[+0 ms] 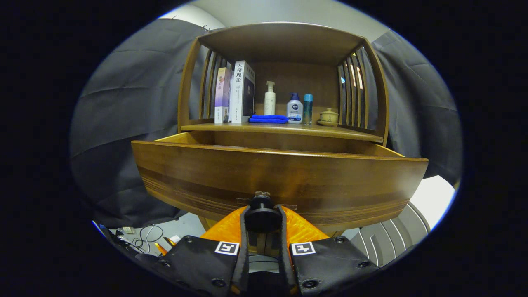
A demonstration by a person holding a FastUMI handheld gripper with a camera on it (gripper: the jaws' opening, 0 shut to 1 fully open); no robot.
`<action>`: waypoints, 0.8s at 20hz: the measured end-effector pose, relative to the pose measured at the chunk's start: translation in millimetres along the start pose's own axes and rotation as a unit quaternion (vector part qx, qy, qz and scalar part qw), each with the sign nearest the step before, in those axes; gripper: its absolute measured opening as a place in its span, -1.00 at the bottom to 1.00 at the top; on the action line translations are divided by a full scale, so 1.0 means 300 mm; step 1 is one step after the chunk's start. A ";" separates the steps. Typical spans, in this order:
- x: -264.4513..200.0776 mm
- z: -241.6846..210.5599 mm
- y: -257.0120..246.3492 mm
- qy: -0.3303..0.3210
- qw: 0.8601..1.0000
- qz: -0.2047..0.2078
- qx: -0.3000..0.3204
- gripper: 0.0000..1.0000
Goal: Pull open the drawer, take out the items inside it, and place them on the countertop above the cabinet.
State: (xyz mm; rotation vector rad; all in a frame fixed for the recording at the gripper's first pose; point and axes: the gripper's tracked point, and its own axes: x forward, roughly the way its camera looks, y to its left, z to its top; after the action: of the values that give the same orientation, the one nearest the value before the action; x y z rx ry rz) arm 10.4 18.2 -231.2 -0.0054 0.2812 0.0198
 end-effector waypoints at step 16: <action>-0.127 -0.046 0.021 0.031 0.999 0.028 0.022 0.06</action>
State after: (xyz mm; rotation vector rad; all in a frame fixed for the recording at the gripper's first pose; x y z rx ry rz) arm -30.2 23.7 -234.1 0.0452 0.3433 0.0693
